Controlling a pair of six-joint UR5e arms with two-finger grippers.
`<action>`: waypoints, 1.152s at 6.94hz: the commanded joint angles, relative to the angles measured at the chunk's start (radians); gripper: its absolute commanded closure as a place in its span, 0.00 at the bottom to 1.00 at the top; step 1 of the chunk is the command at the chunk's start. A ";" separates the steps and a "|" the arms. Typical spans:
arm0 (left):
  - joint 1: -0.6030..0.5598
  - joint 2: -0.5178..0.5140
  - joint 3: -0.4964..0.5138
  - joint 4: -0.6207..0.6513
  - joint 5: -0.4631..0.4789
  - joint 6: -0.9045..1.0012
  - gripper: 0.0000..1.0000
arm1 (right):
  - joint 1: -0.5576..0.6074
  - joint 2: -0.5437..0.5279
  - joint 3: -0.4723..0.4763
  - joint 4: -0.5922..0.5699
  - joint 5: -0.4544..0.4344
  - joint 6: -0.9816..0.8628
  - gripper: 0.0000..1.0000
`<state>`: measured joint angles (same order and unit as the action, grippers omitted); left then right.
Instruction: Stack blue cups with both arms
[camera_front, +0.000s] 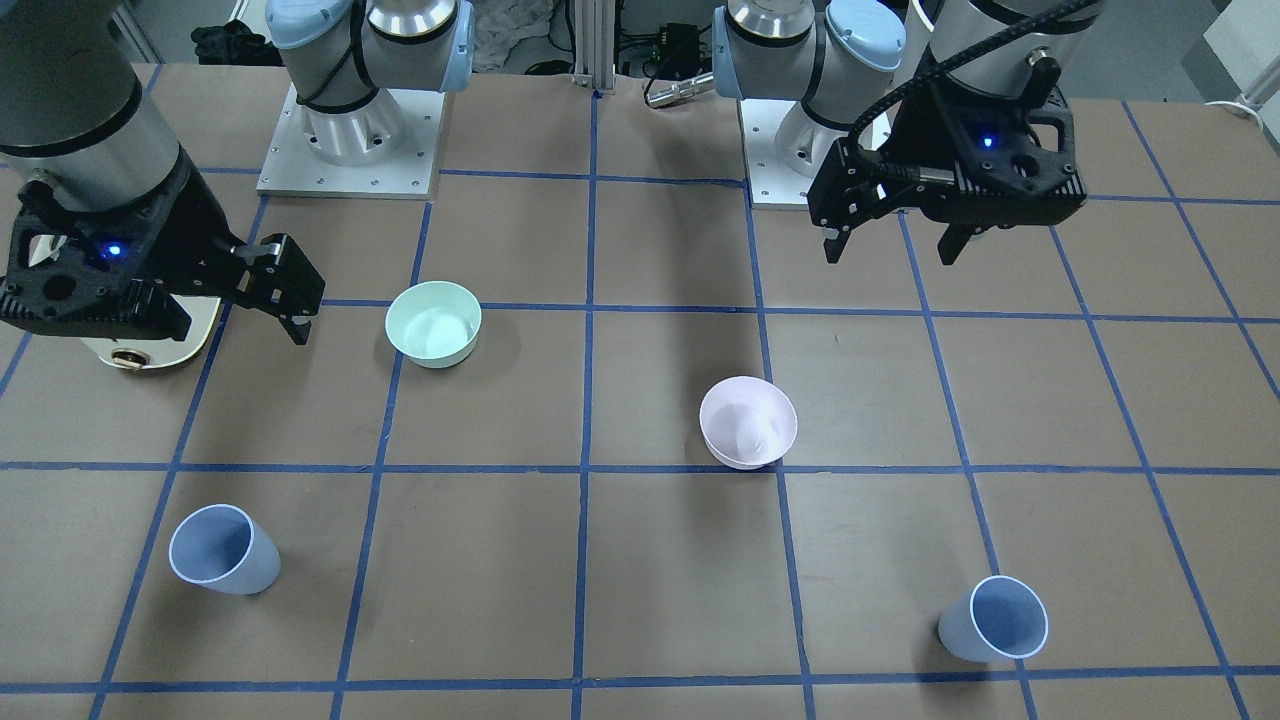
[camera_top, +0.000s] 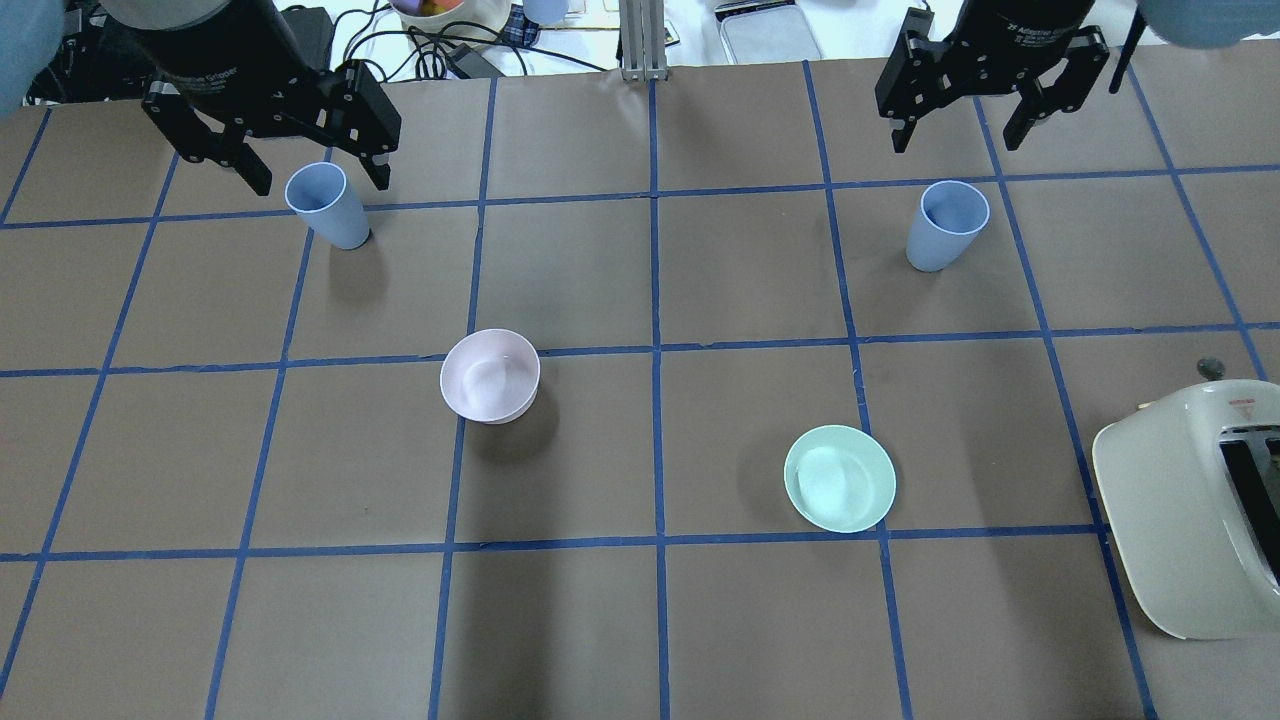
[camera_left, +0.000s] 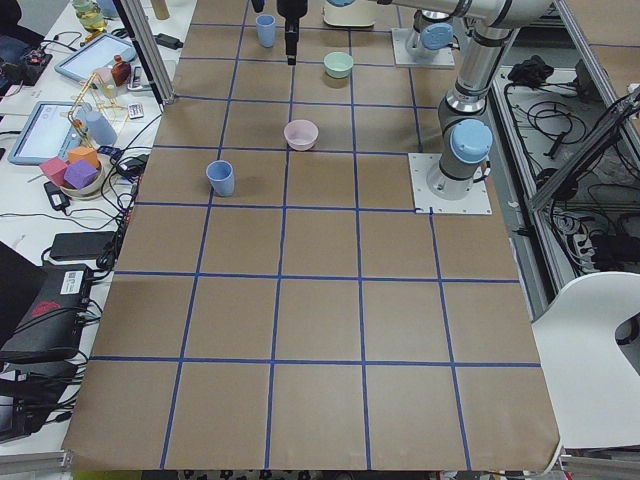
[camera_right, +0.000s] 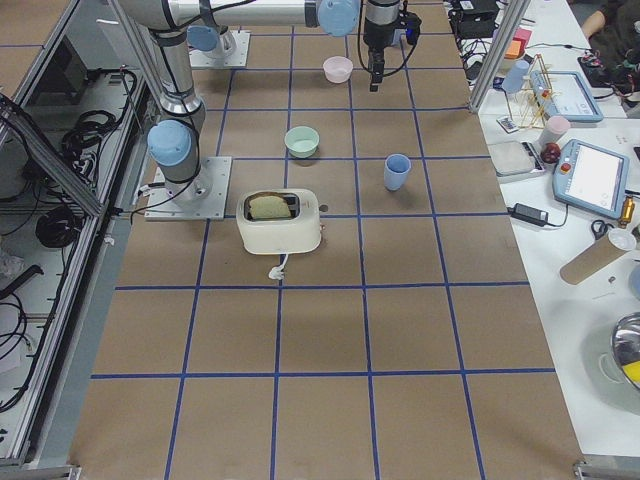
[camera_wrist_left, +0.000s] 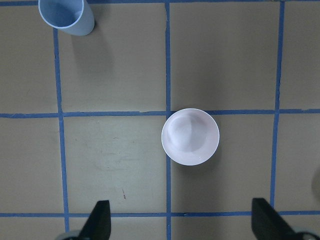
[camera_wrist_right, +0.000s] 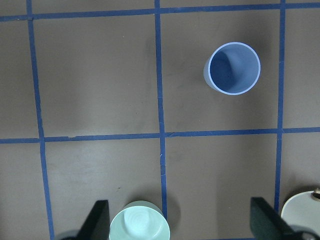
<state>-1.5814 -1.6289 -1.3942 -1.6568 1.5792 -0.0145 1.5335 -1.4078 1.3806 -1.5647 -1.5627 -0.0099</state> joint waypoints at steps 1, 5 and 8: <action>0.000 -0.006 -0.003 0.000 0.001 0.001 0.00 | 0.000 0.004 0.002 0.005 0.001 -0.001 0.00; 0.000 -0.019 0.003 0.002 0.002 0.002 0.00 | 0.000 0.003 0.002 -0.002 0.000 -0.001 0.00; 0.000 -0.019 0.004 0.003 0.002 0.004 0.00 | -0.001 0.000 0.002 0.000 0.000 -0.002 0.00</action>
<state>-1.5815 -1.6466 -1.3913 -1.6548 1.5815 -0.0112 1.5327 -1.4073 1.3821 -1.5652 -1.5638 -0.0118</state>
